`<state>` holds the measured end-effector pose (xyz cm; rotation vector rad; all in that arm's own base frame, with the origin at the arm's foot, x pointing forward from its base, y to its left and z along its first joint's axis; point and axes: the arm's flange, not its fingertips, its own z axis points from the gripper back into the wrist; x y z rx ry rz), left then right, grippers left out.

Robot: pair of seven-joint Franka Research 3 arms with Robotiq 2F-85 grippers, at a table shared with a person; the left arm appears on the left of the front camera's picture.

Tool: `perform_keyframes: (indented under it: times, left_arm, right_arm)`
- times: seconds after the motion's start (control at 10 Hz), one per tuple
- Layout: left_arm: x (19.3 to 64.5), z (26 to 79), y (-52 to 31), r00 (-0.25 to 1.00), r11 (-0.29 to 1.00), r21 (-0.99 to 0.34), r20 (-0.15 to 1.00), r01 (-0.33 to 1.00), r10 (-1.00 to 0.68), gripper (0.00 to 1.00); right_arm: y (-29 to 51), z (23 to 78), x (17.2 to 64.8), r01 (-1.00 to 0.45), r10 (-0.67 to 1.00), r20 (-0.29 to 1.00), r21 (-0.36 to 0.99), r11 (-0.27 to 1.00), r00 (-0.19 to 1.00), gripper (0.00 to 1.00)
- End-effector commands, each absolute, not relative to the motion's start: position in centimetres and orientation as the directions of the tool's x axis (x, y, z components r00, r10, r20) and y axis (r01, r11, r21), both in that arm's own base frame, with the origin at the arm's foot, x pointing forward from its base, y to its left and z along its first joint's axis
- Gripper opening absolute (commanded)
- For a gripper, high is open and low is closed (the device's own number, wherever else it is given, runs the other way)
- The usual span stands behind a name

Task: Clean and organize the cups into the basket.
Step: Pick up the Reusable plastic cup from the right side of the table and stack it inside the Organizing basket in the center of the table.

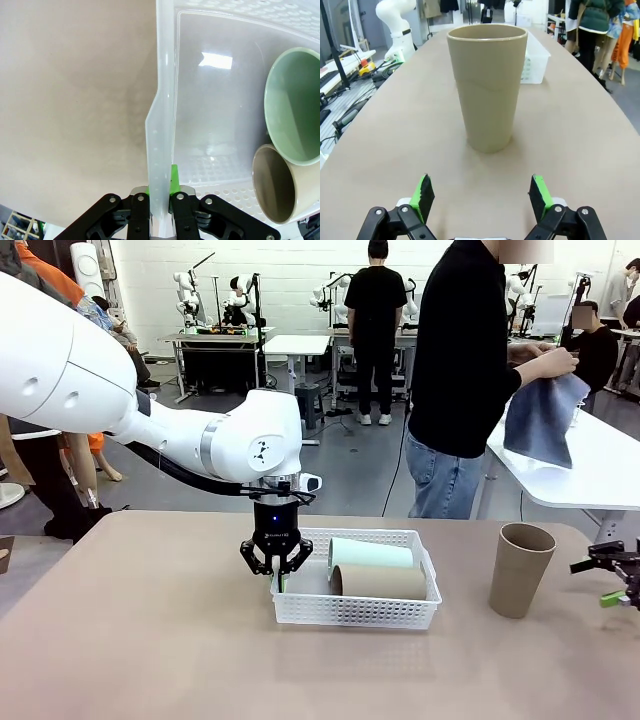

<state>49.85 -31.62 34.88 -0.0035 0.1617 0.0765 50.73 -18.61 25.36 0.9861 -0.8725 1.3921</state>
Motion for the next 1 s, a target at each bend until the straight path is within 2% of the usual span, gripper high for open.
perform_keyframes:
  times: [0.0, 0.2, 0.9]
  left_arm:
    - [49.8, 34.9, -31.3, 0.984, 0.998, 0.005, -0.166, -0.062, 0.062, 0.0]
    - [49.8, 34.9, -31.3, 0.984, 0.998, 0.005, -0.166, -0.062, 0.062, 0.0]
    - [49.8, 34.9, -31.3, 0.984, 0.998, 0.005, -0.166, -0.062, 0.062, 0.0]
  right_arm:
    - [-15.7, 24.9, 51.2, -0.998, 0.403, 0.915, 0.025, -0.059, -0.001, 1.0]
    - [-14.8, 24.3, 51.8, -1.0, 0.377, 0.926, 0.031, -0.006, 0.026, 1.0]
    - [-10.9, 23.7, 52.4, -0.996, 0.402, 0.915, 0.054, -0.071, 0.02, 1.0]
